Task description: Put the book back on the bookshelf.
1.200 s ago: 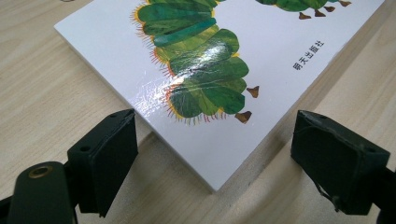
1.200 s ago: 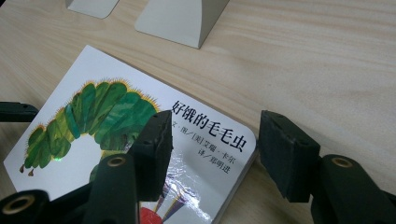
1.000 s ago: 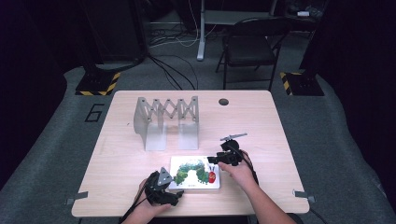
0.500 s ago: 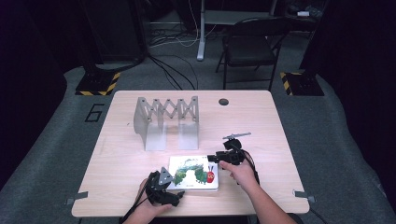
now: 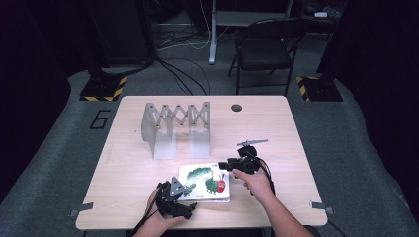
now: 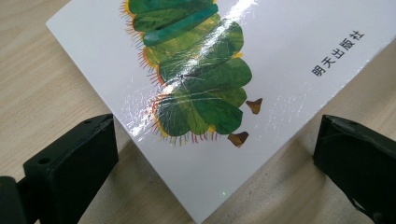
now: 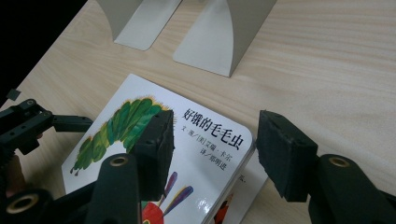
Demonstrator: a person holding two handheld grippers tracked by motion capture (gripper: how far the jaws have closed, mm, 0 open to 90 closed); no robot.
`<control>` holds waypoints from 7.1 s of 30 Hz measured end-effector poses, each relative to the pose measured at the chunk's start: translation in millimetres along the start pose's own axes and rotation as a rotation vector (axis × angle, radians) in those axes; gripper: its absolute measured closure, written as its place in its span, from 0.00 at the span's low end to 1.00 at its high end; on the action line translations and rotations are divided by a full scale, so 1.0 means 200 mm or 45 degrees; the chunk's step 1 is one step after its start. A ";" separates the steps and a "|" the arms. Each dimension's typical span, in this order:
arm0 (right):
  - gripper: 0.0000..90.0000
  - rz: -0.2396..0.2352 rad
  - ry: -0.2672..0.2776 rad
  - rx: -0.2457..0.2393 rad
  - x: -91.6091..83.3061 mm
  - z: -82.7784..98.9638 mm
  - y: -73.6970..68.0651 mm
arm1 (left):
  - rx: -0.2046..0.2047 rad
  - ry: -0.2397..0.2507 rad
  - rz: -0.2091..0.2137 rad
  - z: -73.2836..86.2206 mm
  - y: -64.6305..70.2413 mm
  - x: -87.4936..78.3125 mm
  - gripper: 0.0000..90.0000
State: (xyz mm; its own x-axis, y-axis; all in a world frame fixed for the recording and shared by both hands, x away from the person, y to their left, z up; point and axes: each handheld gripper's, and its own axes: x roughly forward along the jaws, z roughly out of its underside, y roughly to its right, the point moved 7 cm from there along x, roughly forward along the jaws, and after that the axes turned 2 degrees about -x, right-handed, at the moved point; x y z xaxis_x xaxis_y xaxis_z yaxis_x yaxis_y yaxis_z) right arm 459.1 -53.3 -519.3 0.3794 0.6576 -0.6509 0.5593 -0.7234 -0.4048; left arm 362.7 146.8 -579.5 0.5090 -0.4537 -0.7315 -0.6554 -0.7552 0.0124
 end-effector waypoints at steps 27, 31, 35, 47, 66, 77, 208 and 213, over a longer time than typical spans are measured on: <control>0.53 -0.040 0.020 -0.026 -0.02 -0.01 -0.06 | 0.014 -0.005 -0.101 -0.02 -0.02 -0.01 0.01; 0.53 -0.040 0.019 -0.024 -0.02 -0.01 -0.06 | 0.026 0.000 -0.105 -0.02 -0.01 -0.01 0.01; 0.53 -0.040 0.018 -0.024 -0.02 -0.01 -0.06 | 0.056 -0.008 -0.107 -0.02 0.00 -0.01 0.02; 0.53 -0.036 0.016 -0.027 -0.02 -0.01 -0.06 | 0.125 0.011 -0.151 -0.03 0.02 -0.02 0.05; 0.53 -0.034 0.011 -0.015 0.00 -0.01 -0.05 | 0.224 0.039 -0.174 -0.04 0.05 -0.04 0.14; 0.45 -0.001 0.025 -0.005 0.02 -0.01 0.00 | 0.202 0.065 -0.182 -0.04 0.06 -0.03 0.15; 0.48 -0.135 -0.183 0.108 0.21 0.03 0.02 | -0.091 0.055 0.033 -0.12 -0.11 0.00 0.00; 0.49 -0.152 -0.168 0.091 0.20 0.02 0.01 | -0.098 0.055 0.045 -0.11 -0.12 -0.01 0.00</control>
State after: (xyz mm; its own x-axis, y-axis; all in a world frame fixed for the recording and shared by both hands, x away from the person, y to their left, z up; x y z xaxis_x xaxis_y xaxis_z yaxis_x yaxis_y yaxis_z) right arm 473.0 -29.9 -548.1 0.2107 0.7097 -0.6723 0.5392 -0.6580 -0.5256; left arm 390.2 154.1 -563.4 0.5109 -0.4995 -0.6996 -0.6296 -0.7716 0.0911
